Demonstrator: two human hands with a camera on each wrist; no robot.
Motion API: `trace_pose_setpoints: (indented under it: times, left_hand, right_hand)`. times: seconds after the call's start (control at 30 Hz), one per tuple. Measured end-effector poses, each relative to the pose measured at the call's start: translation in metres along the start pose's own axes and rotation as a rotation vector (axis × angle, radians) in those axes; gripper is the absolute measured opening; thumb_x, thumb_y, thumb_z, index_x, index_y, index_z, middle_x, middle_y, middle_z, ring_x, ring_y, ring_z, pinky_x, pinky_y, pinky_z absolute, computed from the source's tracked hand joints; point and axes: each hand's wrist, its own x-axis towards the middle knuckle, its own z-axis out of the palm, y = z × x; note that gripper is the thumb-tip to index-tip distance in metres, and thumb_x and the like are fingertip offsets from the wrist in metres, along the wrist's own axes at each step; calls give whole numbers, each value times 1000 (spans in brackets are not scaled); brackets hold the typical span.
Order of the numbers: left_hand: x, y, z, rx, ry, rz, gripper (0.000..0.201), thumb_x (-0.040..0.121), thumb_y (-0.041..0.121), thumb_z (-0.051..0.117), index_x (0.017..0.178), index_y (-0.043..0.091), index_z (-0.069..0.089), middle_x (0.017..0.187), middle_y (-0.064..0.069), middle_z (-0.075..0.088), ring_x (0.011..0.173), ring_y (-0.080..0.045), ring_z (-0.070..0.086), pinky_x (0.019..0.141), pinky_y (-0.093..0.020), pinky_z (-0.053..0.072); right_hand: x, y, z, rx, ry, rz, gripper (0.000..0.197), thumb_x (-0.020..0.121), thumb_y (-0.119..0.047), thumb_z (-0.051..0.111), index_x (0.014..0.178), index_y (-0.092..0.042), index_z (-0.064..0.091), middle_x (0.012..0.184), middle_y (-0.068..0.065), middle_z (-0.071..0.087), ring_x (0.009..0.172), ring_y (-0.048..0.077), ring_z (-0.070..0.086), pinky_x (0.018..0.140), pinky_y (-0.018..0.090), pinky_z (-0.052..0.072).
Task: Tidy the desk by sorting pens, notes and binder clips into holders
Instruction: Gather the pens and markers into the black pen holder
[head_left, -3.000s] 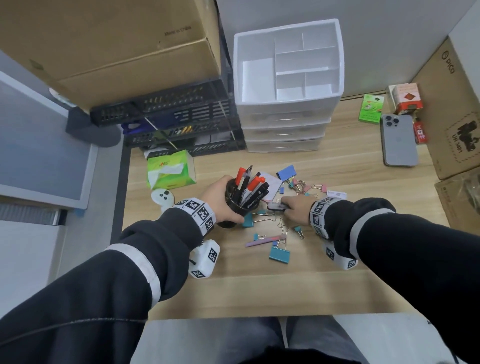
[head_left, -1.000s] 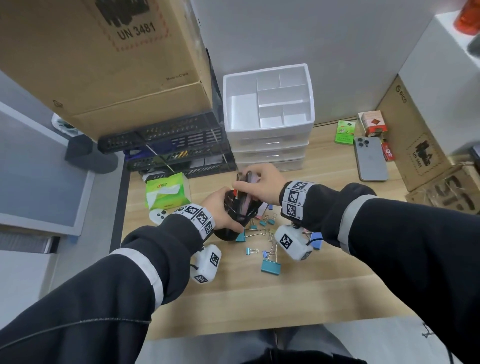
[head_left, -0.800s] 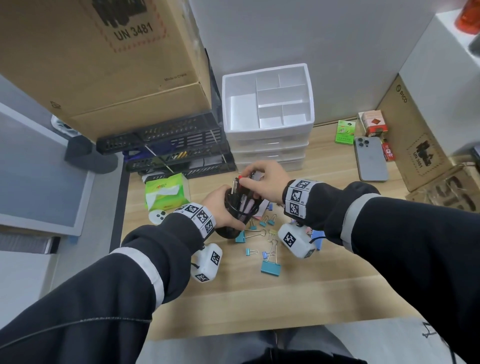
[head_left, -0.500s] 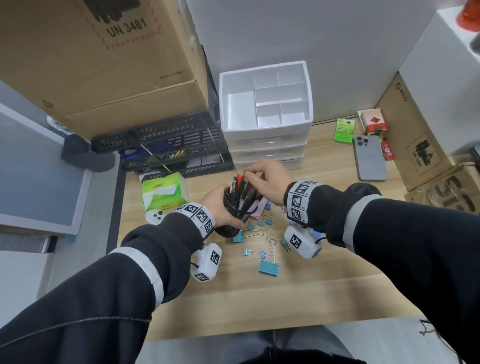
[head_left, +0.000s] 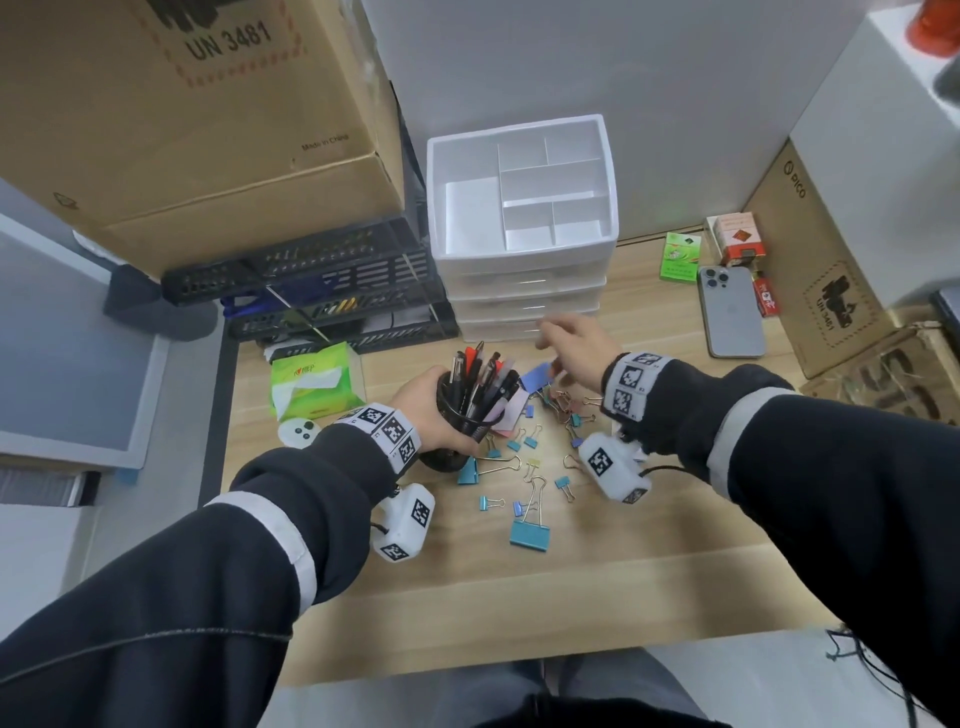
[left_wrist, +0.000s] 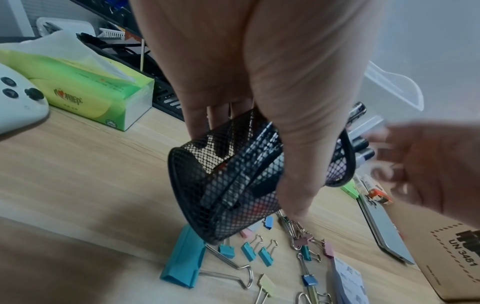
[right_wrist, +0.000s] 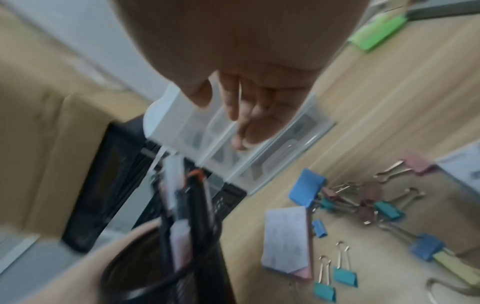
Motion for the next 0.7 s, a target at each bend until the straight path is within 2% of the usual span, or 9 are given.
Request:
trace_pose_setpoints:
  times: [0.07, 0.17, 0.3, 0.37, 0.43, 0.5, 0.57, 0.63, 0.7]
  left_hand:
    - [1, 0, -1, -18, 7, -1, 84, 43, 36, 98, 112, 24, 53, 103, 9, 66, 96, -15, 65, 90, -37, 56]
    - [2, 2, 0, -23, 8, 9, 82, 45, 35, 98, 113, 23, 54, 103, 9, 65, 96, -15, 64, 90, -37, 56]
    - [3, 7, 4, -39, -5, 23, 82, 47, 35, 98, 115, 23, 54, 105, 9, 65, 97, -14, 63, 88, -32, 54]
    - [5, 10, 6, -41, -15, 27, 83, 45, 37, 97, 115, 24, 55, 105, 10, 66, 97, -13, 64, 88, -32, 54]
    - [7, 13, 10, -56, -19, 33, 84, 40, 42, 95, 113, 25, 58, 103, 11, 68, 95, -11, 66, 90, -35, 56]
    - [9, 17, 13, -81, -20, 48, 83, 37, 45, 93, 111, 27, 61, 100, 13, 71, 93, -9, 67, 90, -37, 57]
    - [10, 22, 15, -113, -17, 68, 83, 36, 45, 92, 111, 27, 62, 99, 12, 72, 93, -8, 68, 90, -37, 57]
    - [12, 25, 16, -146, -16, 93, 85, 35, 47, 90, 112, 25, 62, 100, 10, 72, 95, -9, 68, 91, -38, 57]
    - [13, 28, 15, -176, -20, 114, 83, 36, 49, 88, 111, 25, 63, 101, 10, 72, 96, -9, 68, 91, -38, 57]
  right_hand:
    - [7, 13, -17, -5, -27, 140, 32, 101, -20, 48, 131, -11, 54, 101, 5, 67, 66, 15, 63, 59, 29, 56]
    - [7, 39, -37, -242, -100, 249, 28, 91, -6, 58, 119, -11, 59, 98, 11, 70, 70, 19, 66, 61, 30, 57]
    - [-4, 53, -37, -556, -277, 222, 41, 77, -20, 74, 117, -20, 63, 96, -3, 70, 85, 17, 67, 80, 32, 56]
    - [-12, 48, -28, -576, -371, 176, 50, 72, -33, 80, 117, -26, 59, 94, -11, 71, 85, 10, 67, 76, 28, 52]
    - [-17, 39, -16, -564, -452, 119, 65, 68, -49, 82, 123, -31, 53, 97, -17, 71, 89, 7, 67, 77, 27, 50]
    - [-23, 29, -4, -517, -493, 52, 71, 66, -55, 83, 126, -29, 54, 103, -17, 69, 88, 4, 65, 77, 23, 50]
    - [-27, 20, 7, -404, -512, -27, 51, 73, -42, 84, 116, -25, 62, 105, -11, 70, 86, 3, 61, 70, 14, 44]
    - [-24, 17, 15, -254, -525, -96, 29, 77, -26, 84, 101, -27, 68, 90, -16, 71, 80, -3, 62, 68, 12, 45]
    - [-23, 16, 17, -122, -527, -100, 26, 74, -23, 86, 94, -29, 70, 79, -18, 72, 75, -6, 65, 66, 14, 51]
